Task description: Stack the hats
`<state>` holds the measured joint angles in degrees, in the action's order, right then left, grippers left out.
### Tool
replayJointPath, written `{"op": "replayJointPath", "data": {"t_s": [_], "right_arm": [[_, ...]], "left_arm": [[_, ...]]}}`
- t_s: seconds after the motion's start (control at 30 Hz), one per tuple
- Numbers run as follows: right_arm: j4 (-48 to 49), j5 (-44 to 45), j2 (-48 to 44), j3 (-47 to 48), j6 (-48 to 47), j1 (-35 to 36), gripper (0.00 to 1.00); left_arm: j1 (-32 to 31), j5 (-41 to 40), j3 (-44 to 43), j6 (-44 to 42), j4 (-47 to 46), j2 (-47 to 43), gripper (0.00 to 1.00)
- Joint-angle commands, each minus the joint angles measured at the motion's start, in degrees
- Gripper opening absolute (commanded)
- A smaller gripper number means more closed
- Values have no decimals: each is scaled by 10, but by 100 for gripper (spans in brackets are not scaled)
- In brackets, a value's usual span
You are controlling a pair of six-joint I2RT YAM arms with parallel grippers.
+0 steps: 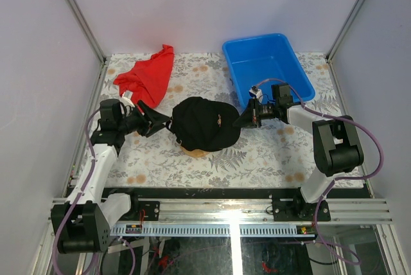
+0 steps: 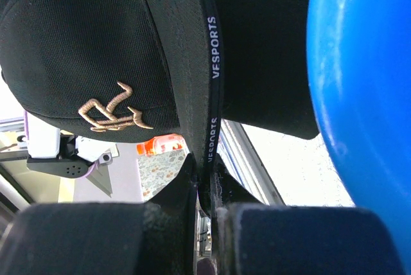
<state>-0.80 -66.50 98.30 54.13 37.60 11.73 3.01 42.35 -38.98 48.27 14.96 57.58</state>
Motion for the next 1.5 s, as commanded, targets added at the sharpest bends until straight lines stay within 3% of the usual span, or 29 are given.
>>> {"op": "replayJointPath", "data": {"t_s": [0.0, 0.43, 0.63, 0.8, 0.97, 1.1, 1.33, 1.47], "right_arm": [[-29, 145, 22, -4, 11, -3, 0], [-29, 140, 9, -13, 15, -2, 0], [-42, 147, -3, -14, 6, -3, 0], [-35, 152, -13, -29, 4, -3, 20], [-9, 159, -26, -50, 17, -3, 31], [13, 157, -26, -58, 23, -1, 48], [46, 155, -27, -75, 35, -1, 58], [80, 164, -55, -99, 50, -2, 73]], "left_arm": [[-13, -2, -12, -25, 19, 3, 50], [-104, -82, -26, -35, -14, 78, 50], [-115, -132, -24, -83, 5, 149, 24], [-114, -153, -7, -115, 16, 179, 16], [-115, -152, 25, -120, 12, 184, 15], [-114, -149, 45, -125, 11, 188, 14], [-114, -142, 48, -126, 12, 195, 14], [-114, -140, 47, -128, 15, 197, 14]]}}
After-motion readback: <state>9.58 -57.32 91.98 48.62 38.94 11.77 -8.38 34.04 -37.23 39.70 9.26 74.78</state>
